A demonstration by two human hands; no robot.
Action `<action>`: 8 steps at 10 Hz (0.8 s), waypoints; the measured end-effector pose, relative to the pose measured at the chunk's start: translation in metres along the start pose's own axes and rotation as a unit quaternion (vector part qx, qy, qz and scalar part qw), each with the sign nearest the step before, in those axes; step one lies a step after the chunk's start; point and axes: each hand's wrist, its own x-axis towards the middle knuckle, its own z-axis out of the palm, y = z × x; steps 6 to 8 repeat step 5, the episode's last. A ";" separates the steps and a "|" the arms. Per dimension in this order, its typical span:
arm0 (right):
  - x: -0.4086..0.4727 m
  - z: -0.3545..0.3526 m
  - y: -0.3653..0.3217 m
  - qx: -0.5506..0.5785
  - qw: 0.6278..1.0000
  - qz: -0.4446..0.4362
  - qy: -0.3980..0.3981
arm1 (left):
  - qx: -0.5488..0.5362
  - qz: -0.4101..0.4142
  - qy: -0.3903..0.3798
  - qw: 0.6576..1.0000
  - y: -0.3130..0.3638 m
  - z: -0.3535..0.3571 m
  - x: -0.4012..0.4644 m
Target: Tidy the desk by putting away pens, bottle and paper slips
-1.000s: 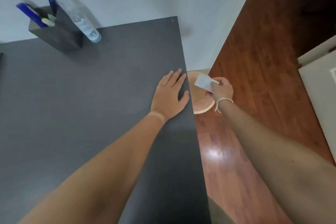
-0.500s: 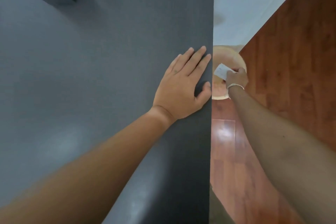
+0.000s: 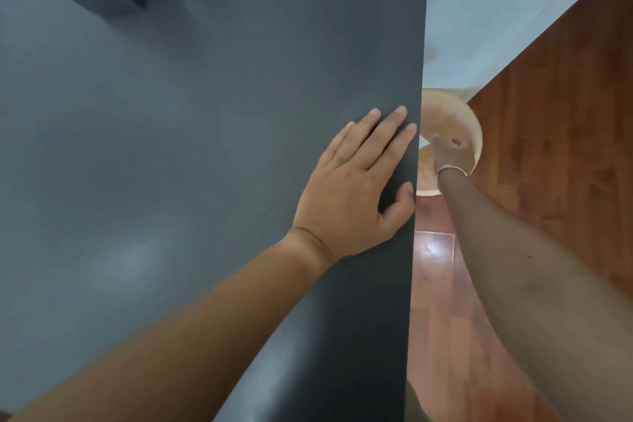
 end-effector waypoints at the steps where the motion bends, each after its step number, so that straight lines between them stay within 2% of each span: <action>1: -0.008 0.000 0.001 0.010 1.000 0.007 0.002 | 0.002 0.001 -0.001 1.000 -0.001 0.000 0.000; 3: -0.027 -0.010 -0.003 0.011 1.000 -0.007 -0.001 | -0.005 0.001 -0.007 1.000 -0.001 -0.002 0.000; 4: -0.042 -0.021 -0.011 -0.012 0.999 -0.053 -0.003 | -0.012 -0.004 -0.009 1.000 -0.004 0.000 -0.001; 5: -0.066 -0.040 -0.020 -0.009 0.995 -0.094 -0.021 | -0.016 -0.024 -0.054 0.998 0.000 -0.005 -0.003; 8: -0.066 -0.040 -0.020 -0.009 0.995 -0.094 -0.021 | -0.016 -0.024 -0.054 0.998 0.000 -0.005 -0.003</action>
